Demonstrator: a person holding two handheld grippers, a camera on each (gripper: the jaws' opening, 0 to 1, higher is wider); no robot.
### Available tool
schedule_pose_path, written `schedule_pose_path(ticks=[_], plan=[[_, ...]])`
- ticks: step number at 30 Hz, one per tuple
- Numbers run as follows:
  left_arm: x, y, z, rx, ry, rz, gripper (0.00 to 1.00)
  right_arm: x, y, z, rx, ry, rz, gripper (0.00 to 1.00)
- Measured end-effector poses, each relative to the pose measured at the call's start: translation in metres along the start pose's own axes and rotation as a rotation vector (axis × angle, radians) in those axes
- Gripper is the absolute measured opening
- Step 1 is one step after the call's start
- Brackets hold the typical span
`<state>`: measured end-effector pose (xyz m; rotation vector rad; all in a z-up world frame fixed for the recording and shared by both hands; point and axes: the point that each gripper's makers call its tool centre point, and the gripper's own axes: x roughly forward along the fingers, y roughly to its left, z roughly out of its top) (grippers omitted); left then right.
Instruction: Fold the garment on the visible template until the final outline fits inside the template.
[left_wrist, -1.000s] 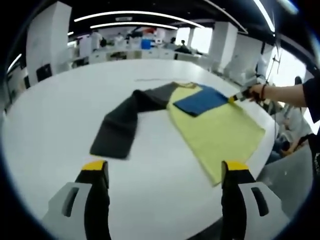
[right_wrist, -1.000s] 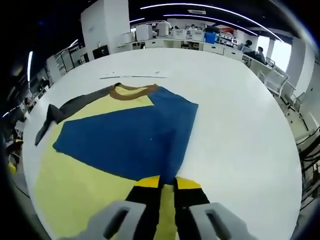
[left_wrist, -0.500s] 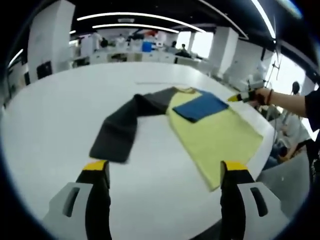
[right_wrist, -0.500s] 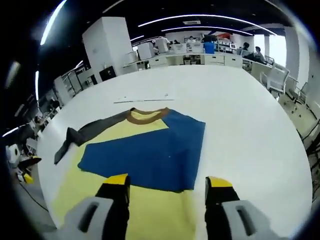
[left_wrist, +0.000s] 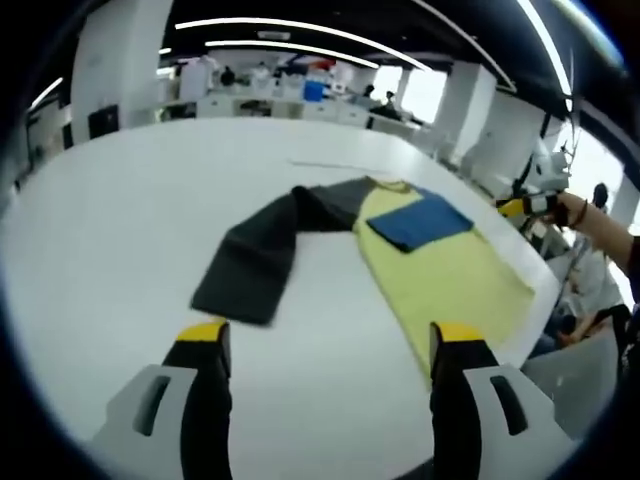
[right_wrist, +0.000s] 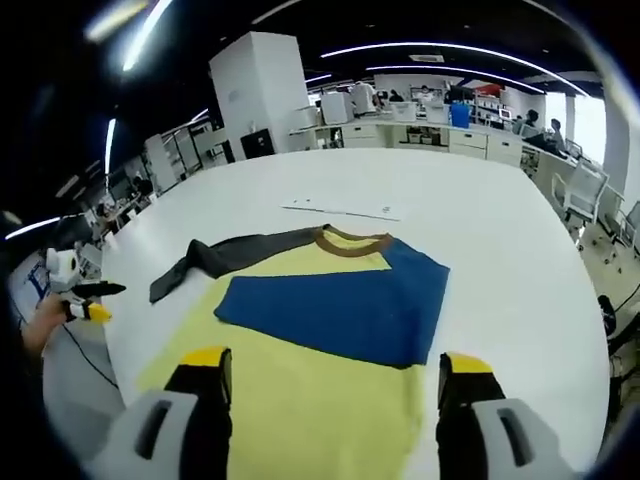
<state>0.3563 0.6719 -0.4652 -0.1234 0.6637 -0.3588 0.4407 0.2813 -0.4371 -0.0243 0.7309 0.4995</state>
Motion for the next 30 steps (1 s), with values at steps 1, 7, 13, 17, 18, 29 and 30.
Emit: schedule_pose_path(ticks=[1, 7, 13, 17, 18, 29, 30], plan=[[0.000, 0.001, 0.000, -0.010, -0.003, 0.004, 0.75, -0.002, 0.001, -0.001, 0.001, -0.003, 0.001, 0.87], [0.006, 0.012, 0.000, -0.105, -0.018, 0.040, 0.66, -0.020, 0.015, -0.001, 0.036, -0.051, 0.040, 0.92], [0.017, 0.028, -0.001, -0.158, -0.024, 0.103, 0.57, -0.034, 0.026, -0.004, 0.036, -0.061, 0.050, 0.91], [0.023, 0.038, 0.001, -0.178, -0.037, 0.143, 0.55, -0.038, 0.028, -0.007, 0.036, -0.063, 0.047, 0.91], [0.025, 0.040, 0.002, -0.182, -0.038, 0.149, 0.53, -0.040, 0.028, -0.008, 0.032, -0.061, 0.043, 0.91], [0.040, 0.067, -0.003, -0.251, -0.029, 0.257, 0.42, -0.056, 0.031, -0.010, 0.030, -0.081, 0.036, 0.91], [0.041, 0.069, -0.004, -0.255, -0.025, 0.271, 0.41, -0.056, 0.030, -0.010, 0.032, -0.082, 0.033, 0.91]])
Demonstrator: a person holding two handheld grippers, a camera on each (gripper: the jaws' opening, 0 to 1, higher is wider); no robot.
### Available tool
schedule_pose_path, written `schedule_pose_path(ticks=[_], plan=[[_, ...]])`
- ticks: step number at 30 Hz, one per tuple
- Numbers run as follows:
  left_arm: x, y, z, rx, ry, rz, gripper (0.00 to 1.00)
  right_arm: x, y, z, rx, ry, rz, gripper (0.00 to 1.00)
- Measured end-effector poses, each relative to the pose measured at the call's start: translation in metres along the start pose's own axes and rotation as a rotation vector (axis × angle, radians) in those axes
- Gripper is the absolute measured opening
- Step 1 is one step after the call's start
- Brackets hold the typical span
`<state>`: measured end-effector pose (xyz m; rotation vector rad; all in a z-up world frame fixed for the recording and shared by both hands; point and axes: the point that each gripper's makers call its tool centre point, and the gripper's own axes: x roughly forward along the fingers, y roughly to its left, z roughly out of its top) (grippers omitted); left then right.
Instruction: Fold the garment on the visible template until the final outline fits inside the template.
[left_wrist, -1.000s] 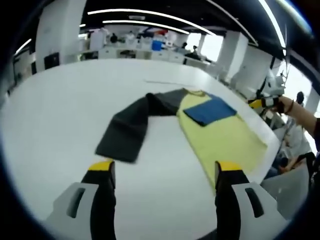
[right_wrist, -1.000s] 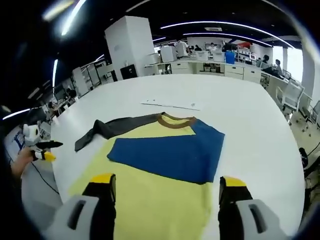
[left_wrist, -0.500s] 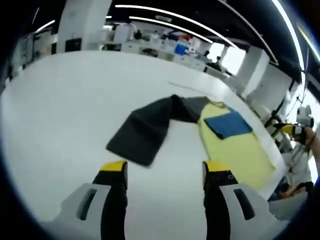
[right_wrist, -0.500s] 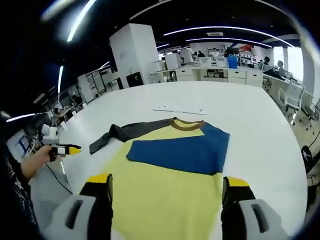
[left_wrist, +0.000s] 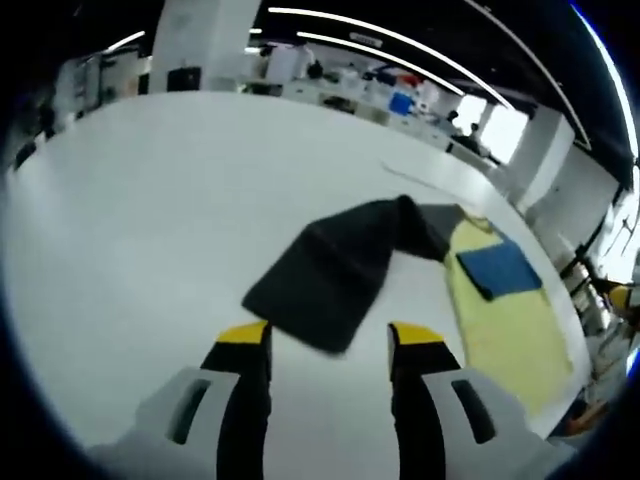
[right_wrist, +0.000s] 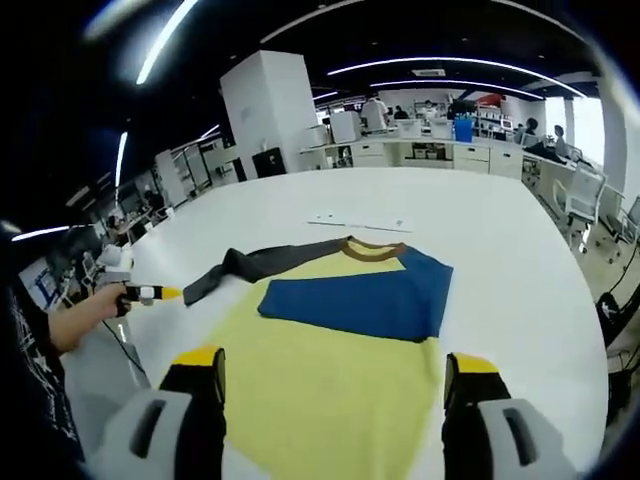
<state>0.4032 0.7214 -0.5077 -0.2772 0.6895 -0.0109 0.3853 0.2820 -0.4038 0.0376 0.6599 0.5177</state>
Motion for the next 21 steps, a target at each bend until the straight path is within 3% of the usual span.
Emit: schedule_pose_path(ticks=[12, 21], plan=[[0.017, 0.010, -0.007, 0.031, 0.050, 0.104, 0.30, -0.007, -0.006, -0.001, 0.001, -0.002, -0.045, 0.89], [0.021, 0.013, -0.013, -0.037, 0.083, 0.149, 0.24, -0.013, -0.008, -0.001, 0.005, -0.006, -0.071, 0.85]])
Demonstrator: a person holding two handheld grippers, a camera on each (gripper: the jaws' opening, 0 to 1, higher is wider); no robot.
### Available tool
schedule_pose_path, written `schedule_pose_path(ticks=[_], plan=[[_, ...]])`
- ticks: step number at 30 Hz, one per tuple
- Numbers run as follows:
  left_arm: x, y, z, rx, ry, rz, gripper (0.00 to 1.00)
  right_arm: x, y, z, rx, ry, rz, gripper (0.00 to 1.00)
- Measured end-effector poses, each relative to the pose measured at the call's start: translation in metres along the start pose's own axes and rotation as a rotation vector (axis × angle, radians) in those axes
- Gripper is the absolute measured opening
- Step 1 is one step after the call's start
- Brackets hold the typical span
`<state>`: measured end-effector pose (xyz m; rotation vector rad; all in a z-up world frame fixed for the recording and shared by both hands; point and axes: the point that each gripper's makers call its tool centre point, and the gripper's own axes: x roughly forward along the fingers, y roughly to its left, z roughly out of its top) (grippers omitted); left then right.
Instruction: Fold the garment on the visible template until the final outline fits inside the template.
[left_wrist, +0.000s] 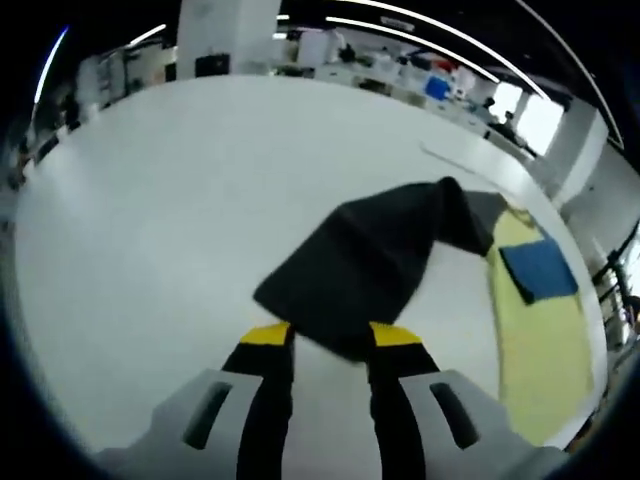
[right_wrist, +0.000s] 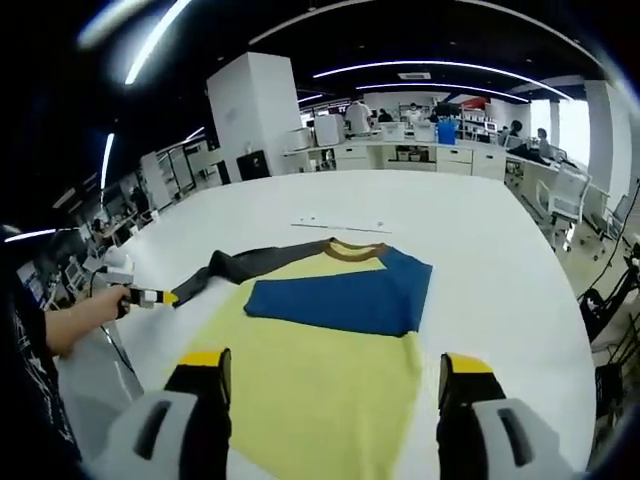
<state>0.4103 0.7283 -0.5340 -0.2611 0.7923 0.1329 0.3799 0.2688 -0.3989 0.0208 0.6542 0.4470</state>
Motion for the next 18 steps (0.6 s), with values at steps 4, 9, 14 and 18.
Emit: schedule_pose_path(ticks=[4, 9, 14, 18], plan=[[0.001, 0.003, 0.004, -0.002, -0.015, 0.020, 0.21, -0.003, 0.006, 0.001, 0.000, -0.010, 0.016, 0.85], [-0.001, 0.008, 0.003, -0.019, -0.019, 0.043, 0.05, -0.005, 0.010, 0.000, -0.004, -0.009, 0.029, 0.86], [-0.003, 0.009, 0.002, 0.003, -0.015, 0.063, 0.01, -0.006, 0.013, -0.004, -0.001, 0.003, 0.040, 0.86], [-0.005, 0.007, 0.002, -0.015, -0.012, 0.077, 0.03, -0.006, 0.014, -0.007, 0.013, 0.005, 0.045, 0.86]])
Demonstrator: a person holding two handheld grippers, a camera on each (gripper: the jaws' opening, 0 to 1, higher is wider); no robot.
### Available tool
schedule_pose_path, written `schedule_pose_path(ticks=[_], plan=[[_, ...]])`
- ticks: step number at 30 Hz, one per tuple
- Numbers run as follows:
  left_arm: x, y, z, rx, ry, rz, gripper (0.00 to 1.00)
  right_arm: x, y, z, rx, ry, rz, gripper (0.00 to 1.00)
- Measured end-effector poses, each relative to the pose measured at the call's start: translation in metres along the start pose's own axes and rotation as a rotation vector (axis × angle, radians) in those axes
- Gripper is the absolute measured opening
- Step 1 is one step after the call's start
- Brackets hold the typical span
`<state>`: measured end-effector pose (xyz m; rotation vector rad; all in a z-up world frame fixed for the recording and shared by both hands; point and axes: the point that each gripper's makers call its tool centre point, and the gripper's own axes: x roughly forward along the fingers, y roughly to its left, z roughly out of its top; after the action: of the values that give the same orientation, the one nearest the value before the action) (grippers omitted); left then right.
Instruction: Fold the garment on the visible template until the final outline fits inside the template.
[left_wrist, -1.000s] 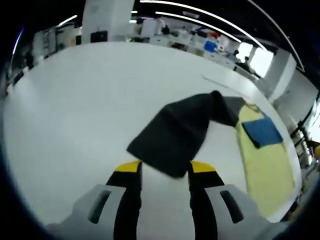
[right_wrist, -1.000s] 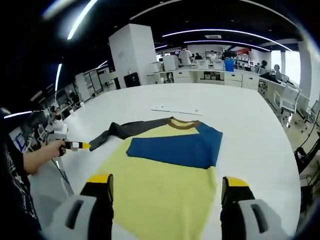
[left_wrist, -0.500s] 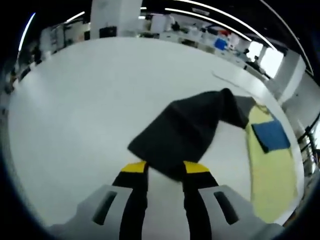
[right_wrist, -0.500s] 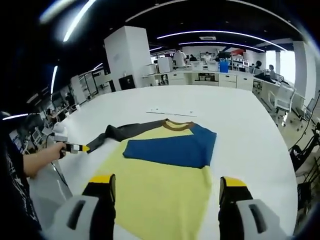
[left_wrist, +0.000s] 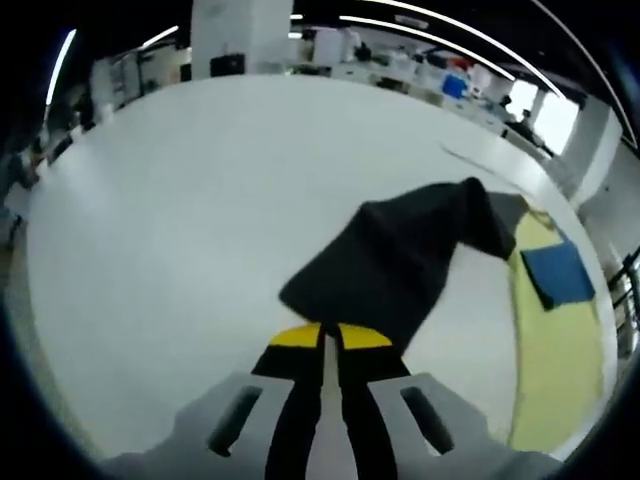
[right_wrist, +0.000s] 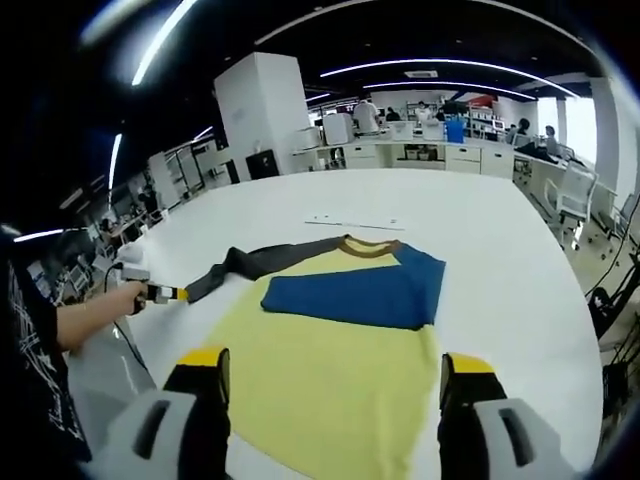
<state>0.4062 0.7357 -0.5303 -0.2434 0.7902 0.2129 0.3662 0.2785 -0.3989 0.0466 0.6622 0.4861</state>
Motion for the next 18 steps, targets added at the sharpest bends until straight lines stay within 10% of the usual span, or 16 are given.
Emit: schedule_pose_path(ticks=[8, 18], plan=[[0.002, -0.006, 0.002, -0.054, 0.003, 0.006, 0.14, -0.002, -0.003, -0.005, 0.009, 0.011, -0.015, 0.86], [0.013, -0.005, 0.010, 0.042, -0.009, 0.114, 0.00, 0.003, -0.002, -0.015, -0.013, 0.060, -0.022, 0.82]])
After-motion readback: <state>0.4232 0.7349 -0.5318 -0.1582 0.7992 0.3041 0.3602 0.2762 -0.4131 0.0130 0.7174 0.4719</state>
